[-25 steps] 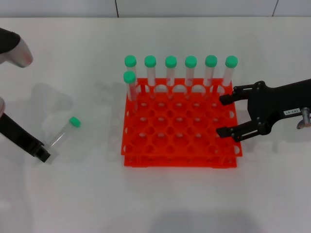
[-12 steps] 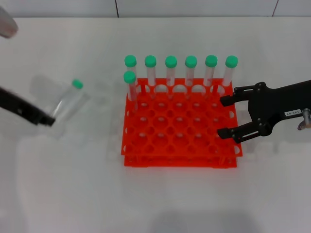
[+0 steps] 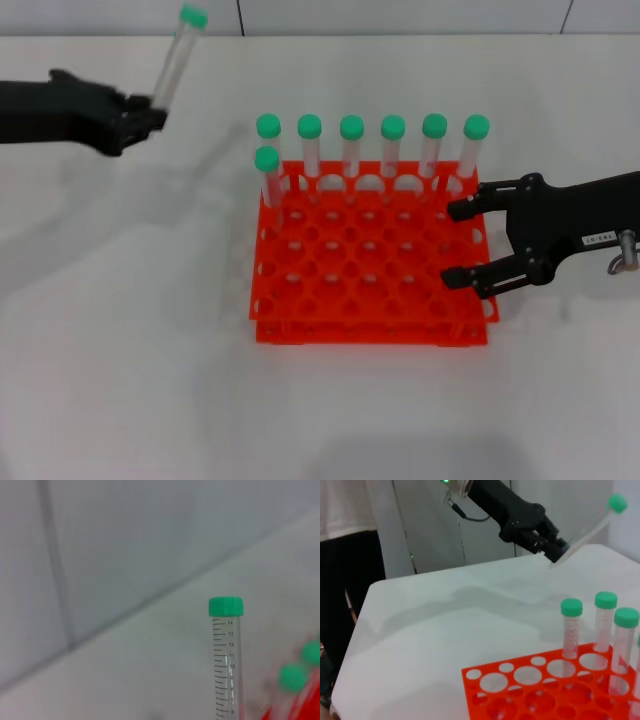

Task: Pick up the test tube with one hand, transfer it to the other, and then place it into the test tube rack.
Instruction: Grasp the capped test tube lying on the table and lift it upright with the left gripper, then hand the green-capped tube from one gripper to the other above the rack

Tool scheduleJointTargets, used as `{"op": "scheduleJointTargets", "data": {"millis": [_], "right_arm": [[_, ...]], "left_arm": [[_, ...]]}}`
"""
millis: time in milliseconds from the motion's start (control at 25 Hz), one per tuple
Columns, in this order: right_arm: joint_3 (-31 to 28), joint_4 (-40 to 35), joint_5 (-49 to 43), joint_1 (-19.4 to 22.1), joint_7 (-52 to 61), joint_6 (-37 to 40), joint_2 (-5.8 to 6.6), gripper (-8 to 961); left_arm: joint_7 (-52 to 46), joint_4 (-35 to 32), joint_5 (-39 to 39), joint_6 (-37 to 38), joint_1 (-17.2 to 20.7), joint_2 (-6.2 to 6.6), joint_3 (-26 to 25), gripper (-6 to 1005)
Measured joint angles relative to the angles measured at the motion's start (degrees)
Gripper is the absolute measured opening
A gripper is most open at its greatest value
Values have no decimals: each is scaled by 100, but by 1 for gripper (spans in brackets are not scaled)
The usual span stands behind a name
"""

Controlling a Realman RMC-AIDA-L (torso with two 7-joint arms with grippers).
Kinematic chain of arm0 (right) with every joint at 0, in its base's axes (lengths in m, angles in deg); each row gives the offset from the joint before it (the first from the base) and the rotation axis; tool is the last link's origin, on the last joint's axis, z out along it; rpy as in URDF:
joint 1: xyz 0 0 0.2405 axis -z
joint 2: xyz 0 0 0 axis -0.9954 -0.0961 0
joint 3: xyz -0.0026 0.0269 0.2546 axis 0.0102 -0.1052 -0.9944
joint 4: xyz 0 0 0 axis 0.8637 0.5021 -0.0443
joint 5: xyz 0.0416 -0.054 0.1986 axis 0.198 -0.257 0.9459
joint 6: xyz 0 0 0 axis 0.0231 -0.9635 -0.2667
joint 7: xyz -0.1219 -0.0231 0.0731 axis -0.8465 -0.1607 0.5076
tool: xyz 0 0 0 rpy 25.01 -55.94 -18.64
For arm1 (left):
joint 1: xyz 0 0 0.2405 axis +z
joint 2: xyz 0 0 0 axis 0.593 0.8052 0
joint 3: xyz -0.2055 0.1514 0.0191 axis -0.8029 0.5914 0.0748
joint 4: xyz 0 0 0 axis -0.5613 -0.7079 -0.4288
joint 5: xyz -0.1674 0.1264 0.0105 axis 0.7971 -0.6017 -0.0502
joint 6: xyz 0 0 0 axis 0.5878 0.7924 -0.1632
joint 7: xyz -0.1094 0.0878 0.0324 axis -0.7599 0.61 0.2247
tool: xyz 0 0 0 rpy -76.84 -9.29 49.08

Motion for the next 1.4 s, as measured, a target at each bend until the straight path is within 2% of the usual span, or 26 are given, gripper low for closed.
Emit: {"op": "scheduleJointTargets", "data": {"millis": [160, 280, 360, 440, 600, 680, 760, 880, 1000, 1160, 1400], "right_arm": [[2, -2, 140, 43, -53, 15, -7, 857], [20, -8, 193, 88, -75, 29, -13, 858], [22, -7, 212, 95, -77, 30, -15, 858], [24, -6, 243, 95, -78, 31, -20, 858], [56, -1, 343, 94, -94, 32, -26, 858], [61, 5, 357, 92, -113, 32, -28, 858], [67, 8, 358, 78, -120, 31, -31, 858], [79, 8, 418, 54, -124, 32, -39, 858], [83, 8, 493, 75, -130, 62, -38, 858], [83, 9, 500, 96, -137, 52, -33, 858], [80, 23, 477, 109, -146, 34, -17, 858]], "left_arm": [[918, 227, 1199, 194, 99, 42, -84, 183], [1456, 580, 1735, 439, -17, 109, -279, 183], [1833, 950, 2042, 701, -175, 202, -448, 183], [2288, 1608, 2327, 1135, -441, 388, -618, 183], [2947, 3268, 2456, 1774, -1208, 871, -670, 183], [3065, 3748, 2300, 1785, -1493, 983, -655, 183], [3031, 3851, 2012, 1744, -1667, 986, -642, 183], [2832, 3854, 1515, 1677, -1854, 873, -627, 183], [2656, 3860, 1021, 1500, -2032, 707, -613, 183], [2697, 3862, 844, 1352, -2089, 543, -610, 183], [2870, 3864, 877, 1314, -2065, 464, -617, 183]]}}
